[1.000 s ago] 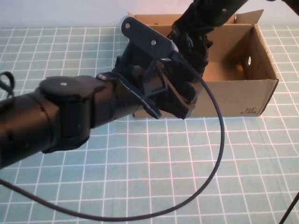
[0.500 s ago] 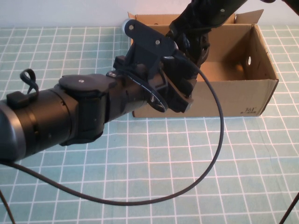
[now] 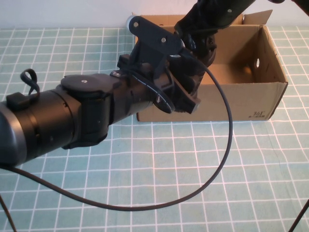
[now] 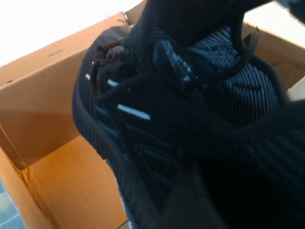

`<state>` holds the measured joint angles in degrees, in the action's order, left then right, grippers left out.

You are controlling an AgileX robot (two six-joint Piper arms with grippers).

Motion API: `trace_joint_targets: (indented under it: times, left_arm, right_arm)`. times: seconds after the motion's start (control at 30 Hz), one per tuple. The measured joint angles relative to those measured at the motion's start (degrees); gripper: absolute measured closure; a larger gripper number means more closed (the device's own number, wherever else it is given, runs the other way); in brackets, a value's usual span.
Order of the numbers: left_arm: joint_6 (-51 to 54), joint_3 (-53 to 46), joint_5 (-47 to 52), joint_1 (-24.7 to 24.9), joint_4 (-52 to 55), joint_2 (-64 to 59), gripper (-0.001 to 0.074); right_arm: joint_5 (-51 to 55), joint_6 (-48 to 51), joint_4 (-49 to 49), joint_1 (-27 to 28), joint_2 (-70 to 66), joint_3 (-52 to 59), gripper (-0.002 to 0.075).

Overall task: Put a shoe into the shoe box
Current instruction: Hand over the shoe, then place the shoe in the shoe box

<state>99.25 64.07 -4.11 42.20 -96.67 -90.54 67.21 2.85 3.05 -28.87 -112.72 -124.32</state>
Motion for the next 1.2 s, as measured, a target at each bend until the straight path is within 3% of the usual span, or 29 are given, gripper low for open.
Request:
trace_joint_targets:
  times: [0.13,0.43,0.67,0.9,0.97,1.07,1.2]
  left_arm:
    - [0.2,0.0,-0.1,0.0,0.0,0.0,0.0416]
    - [2.3,0.0,-2.9,0.0,0.1,0.0,0.0671]
    - [4.6,0.0,-3.1,0.0,0.2,0.0,0.0684]
    - [7.0,0.4,1.0,-2.1,0.2,-0.2,0.0687]
    - [7.2,1.2,5.1,-4.1,0.3,-0.2,0.0687]
    - [7.6,2.4,13.5,-8.8,0.9,-0.3,0.0687]
    - [7.6,4.7,24.2,-16.2,2.3,-1.0,0.0687]
  right_arm:
    - [0.3,0.0,0.0,0.0,0.0,0.0,0.0729]
    - [0.9,0.1,0.0,0.0,0.0,0.0,0.0729]
    - [3.5,0.3,0.2,0.0,0.0,0.0,0.0713]
    - [4.7,0.5,-0.1,0.0,0.0,-0.3,0.0446]
    - [4.7,-0.6,0.2,0.0,0.0,-0.3,0.0417]
    - [4.8,-2.4,1.5,0.0,0.7,-0.3,0.0451]
    - [4.9,-3.7,2.2,0.0,4.0,-0.3,0.0578]
